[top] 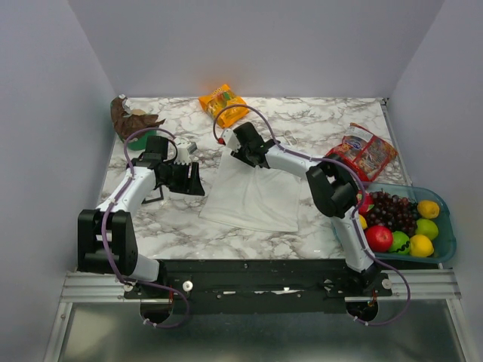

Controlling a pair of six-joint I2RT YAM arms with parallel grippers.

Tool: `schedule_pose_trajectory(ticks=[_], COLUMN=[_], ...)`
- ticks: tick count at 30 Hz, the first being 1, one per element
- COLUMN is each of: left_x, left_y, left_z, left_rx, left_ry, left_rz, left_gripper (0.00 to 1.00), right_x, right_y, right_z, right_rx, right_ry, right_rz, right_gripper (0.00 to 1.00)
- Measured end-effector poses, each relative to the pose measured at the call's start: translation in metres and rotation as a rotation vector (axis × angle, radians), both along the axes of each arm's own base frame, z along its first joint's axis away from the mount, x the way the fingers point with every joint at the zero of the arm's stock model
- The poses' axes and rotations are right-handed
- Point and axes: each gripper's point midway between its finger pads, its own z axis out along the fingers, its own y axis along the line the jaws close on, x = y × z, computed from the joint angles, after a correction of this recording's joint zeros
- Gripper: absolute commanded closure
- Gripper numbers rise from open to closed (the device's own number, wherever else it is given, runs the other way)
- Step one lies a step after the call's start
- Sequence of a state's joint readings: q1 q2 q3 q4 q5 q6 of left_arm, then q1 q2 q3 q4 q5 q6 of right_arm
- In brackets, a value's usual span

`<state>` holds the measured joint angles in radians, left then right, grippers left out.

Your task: Remove the brooch from the garment

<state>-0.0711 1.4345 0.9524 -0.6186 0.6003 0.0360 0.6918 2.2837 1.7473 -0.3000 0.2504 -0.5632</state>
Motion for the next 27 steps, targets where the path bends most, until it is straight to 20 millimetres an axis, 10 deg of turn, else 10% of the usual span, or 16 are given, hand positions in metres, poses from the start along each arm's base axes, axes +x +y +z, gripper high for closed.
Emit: schedule_pose_trajectory(ticks=[11,15,27], left_x=[0.002,0.003,0.007], left_y=[0.0,-0.001,-0.001], left_z=[-0.003,-0.004,-0.003], left_rx=[-0.002,-0.004,-0.01], left_ry=[0.009,0.011,-0.002], left_rz=[0.003,0.008,0.016], left_gripper=[0.35,0.35,0.35], right_x=[0.003,0.001,-0.018], right_y=[-0.023,-0.028,-0.032], right_z=[-0.002,-0.003,0.008], right_rx=[-0.109,-0.137,-0.137], right_ry=[-0.038,-0.033,0.039], right_rz=[-0.044,-0.051,-0.014], right_gripper=[0.68,0.99,0.99])
